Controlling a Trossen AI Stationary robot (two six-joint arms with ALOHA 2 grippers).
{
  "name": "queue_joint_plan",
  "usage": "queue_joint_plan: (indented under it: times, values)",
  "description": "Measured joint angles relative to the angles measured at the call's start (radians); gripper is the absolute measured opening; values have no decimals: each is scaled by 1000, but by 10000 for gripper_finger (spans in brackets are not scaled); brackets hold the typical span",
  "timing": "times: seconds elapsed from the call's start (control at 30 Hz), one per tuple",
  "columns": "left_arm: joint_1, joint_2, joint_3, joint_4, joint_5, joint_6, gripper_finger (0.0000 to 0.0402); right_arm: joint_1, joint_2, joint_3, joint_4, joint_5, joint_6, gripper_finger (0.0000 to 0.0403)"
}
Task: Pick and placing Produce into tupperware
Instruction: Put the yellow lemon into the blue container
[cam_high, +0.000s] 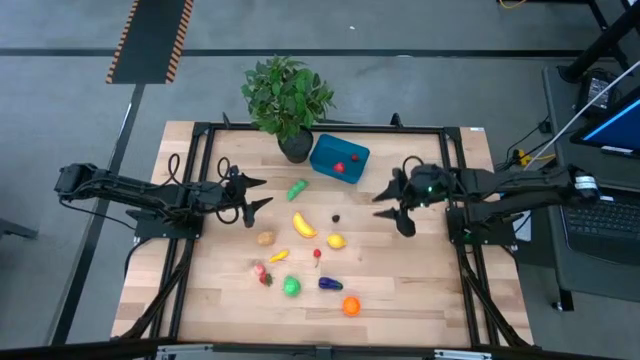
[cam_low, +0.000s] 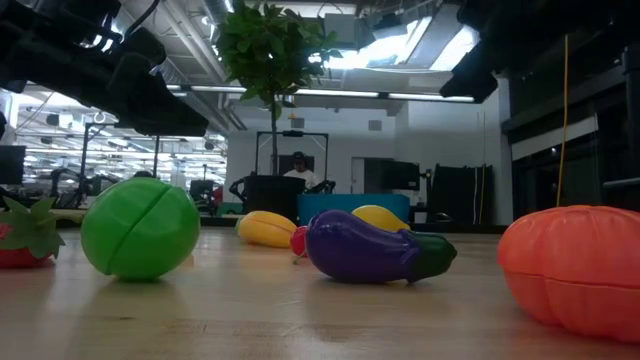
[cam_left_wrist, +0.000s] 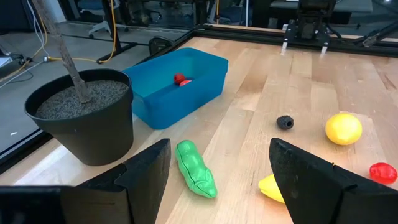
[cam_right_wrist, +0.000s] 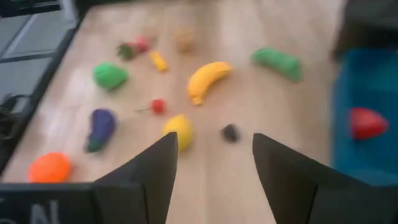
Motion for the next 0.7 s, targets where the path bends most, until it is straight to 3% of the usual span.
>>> queue_joint_plan:
  times: [0.2,0.37,0.7]
  values:
    - [0,0,0,0,1,0,265,64,48,0,0,0,33,210]
    - [0,0,0,0,1,0,265,65,64,0,1,3,-57,210]
    - [0,0,0,0,1,0,265,65,68,0,52,16,-61,210]
